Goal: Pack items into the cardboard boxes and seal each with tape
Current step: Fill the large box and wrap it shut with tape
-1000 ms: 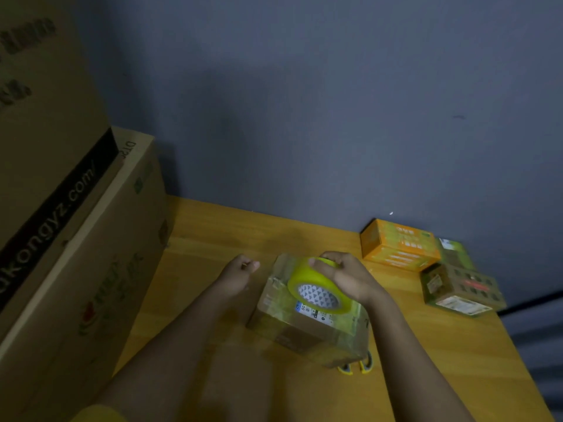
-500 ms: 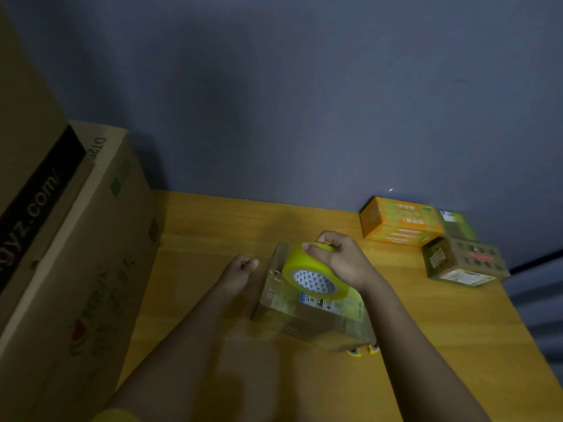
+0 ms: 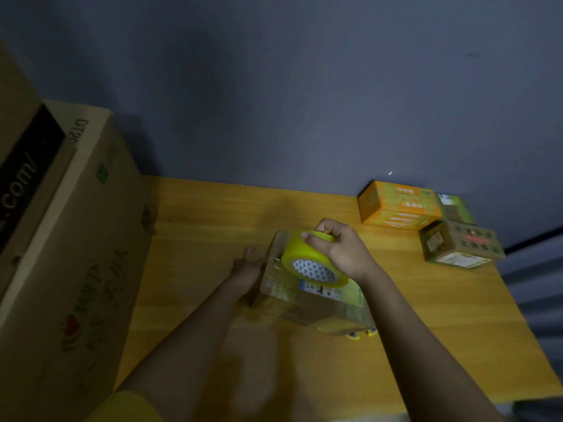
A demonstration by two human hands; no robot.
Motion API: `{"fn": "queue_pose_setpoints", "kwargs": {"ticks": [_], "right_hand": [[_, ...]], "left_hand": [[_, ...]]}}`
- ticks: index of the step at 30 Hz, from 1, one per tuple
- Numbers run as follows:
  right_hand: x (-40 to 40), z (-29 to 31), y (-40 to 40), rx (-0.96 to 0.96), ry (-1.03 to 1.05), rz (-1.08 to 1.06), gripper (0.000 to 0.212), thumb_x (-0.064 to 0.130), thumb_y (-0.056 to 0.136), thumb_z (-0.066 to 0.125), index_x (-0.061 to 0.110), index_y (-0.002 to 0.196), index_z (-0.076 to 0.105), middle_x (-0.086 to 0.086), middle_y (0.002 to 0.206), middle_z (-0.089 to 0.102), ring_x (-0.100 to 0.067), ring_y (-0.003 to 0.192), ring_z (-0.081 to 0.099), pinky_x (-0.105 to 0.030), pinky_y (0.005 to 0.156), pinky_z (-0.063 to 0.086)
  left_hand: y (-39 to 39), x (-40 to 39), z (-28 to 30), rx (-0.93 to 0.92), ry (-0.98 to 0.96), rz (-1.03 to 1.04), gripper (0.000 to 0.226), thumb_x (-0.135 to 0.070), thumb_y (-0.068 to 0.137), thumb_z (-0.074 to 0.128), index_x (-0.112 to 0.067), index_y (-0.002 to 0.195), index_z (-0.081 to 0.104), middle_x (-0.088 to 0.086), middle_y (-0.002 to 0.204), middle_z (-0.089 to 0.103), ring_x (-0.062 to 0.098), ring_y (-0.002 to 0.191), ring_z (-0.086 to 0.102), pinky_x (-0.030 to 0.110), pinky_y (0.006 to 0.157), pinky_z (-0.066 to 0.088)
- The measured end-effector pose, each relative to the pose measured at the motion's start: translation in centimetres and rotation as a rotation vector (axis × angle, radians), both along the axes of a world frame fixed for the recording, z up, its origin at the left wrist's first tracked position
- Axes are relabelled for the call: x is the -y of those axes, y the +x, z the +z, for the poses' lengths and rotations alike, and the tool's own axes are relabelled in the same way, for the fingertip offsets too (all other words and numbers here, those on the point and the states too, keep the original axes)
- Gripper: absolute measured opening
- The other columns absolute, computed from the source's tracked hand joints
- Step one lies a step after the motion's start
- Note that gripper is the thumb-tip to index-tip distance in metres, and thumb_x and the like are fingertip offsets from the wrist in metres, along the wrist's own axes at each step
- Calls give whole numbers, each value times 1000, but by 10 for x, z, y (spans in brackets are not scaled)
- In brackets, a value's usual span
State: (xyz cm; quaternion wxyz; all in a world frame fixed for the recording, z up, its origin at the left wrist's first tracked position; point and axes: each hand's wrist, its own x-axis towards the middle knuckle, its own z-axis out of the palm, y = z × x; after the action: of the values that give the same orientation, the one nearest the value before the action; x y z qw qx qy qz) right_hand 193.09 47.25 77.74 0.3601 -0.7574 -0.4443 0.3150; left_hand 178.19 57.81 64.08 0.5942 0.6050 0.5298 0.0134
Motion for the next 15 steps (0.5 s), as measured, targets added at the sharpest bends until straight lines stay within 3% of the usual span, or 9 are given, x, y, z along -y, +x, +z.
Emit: {"fn": "queue_pose_setpoints", "kwargs": {"ticks": [2,4,6,8,9,11,12,13,15], "right_hand": [[1,1,1,-14,0,-5,42,40,88,66,18,67,38,-5,70,31,-15,64,35,-34,64,27],[1,2,2,-22,-6,-2,43,38,89,66,12,69,39,-7,72,31,-15,66,35,-33,65,27],[2,3,1,-21,-10,-6,46,40,88,66,7,71,40,-9,73,32,-16,67,36,-33,66,28],[1,3,-1,-2,-23,-12,51,48,85,66,6,72,41,-9,74,33,-16,67,37,-33,66,29],[0,4,-2,12,-33,-21,54,55,81,66,7,73,42,-9,75,34,-15,68,38,-33,66,29],[0,8,-3,17,-58,-38,50,61,78,64,13,75,50,-5,77,42,-14,73,45,-35,71,34],[1,9,-3,15,-76,-47,42,60,80,65,19,87,61,-4,88,55,-16,85,53,-36,79,38],[1,11,-4,0,-107,-63,51,58,82,65,17,112,64,-5,112,62,-19,107,56,-37,91,40],[2,14,-1,-40,-169,-62,78,57,82,66,6,138,49,-6,143,49,-23,132,44,-36,105,36]], "left_hand": [[-4,2,7,-66,300,-136,51,-29,101,42,-25,149,27,13,144,30,33,131,31,40,100,35],[-9,3,16,101,500,-185,52,-7,96,46,-19,145,35,9,143,32,30,132,31,38,102,36],[-12,5,24,351,384,-117,55,6,91,46,-24,136,45,3,143,36,24,134,36,38,107,37],[-13,7,31,523,114,-104,61,-4,89,52,-39,136,38,-7,151,27,16,140,29,43,110,37],[-12,9,36,546,20,-174,70,-11,86,57,-42,142,29,-13,155,16,12,142,21,43,110,38],[-7,13,41,467,47,-370,93,-17,85,68,-41,150,8,-20,156,-8,6,143,5,36,109,37],[-4,15,39,420,125,-417,100,-22,82,75,-39,150,3,-20,156,-15,4,143,1,34,110,34],[-1,18,37,402,203,-410,104,-29,78,79,-41,148,4,-17,157,-16,4,143,0,36,112,31],[0,27,32,445,234,-289,107,-40,68,85,-46,144,9,-10,160,-1,10,144,12,42,113,31]]}}
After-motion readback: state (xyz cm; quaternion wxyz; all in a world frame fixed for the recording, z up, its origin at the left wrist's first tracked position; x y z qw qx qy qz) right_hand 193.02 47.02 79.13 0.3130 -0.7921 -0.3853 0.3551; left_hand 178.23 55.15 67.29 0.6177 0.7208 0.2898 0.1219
